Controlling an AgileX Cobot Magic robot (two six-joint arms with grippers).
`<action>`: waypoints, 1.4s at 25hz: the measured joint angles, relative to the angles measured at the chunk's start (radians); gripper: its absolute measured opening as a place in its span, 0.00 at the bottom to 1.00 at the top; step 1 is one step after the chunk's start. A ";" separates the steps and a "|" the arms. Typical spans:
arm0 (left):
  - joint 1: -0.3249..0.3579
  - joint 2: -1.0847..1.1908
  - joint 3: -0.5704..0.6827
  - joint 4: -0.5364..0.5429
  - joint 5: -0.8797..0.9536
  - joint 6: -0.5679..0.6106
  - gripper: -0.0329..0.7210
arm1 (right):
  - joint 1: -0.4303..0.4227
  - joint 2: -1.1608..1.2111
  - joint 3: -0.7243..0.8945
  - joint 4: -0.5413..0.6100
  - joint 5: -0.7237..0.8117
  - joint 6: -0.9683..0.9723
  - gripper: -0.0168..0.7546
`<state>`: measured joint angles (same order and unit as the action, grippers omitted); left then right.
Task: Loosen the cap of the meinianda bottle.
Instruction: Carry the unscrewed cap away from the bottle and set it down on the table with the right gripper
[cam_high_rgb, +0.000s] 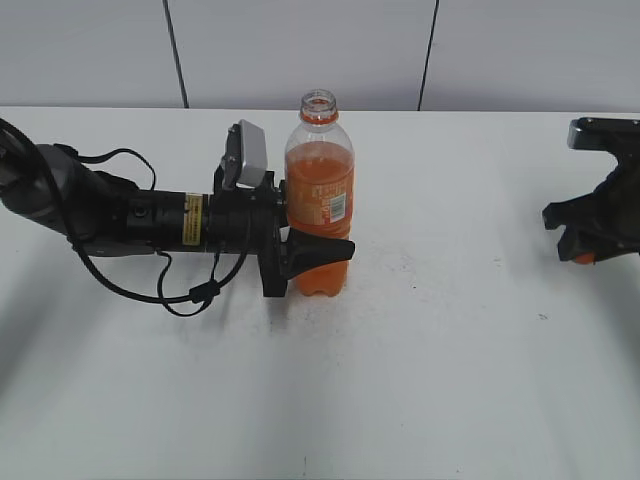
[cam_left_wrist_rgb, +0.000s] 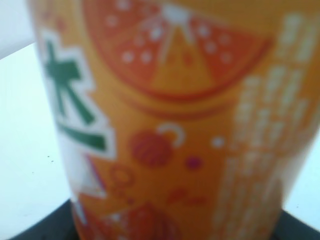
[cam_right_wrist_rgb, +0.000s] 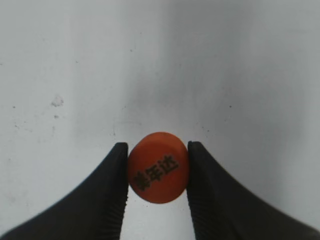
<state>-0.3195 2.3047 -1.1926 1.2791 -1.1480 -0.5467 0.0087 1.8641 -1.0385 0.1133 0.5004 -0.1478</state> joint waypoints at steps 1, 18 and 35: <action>0.000 0.000 0.000 0.000 0.000 0.000 0.57 | 0.000 0.000 0.025 0.000 -0.029 0.004 0.37; 0.000 0.000 0.000 0.000 0.000 0.000 0.57 | 0.000 0.000 0.176 0.037 -0.192 0.015 0.41; 0.000 0.000 0.000 0.000 0.000 0.000 0.57 | 0.000 -0.076 0.134 0.038 -0.180 0.015 0.72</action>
<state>-0.3195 2.3047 -1.1926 1.2791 -1.1480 -0.5467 0.0087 1.7882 -0.9046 0.1511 0.3208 -0.1332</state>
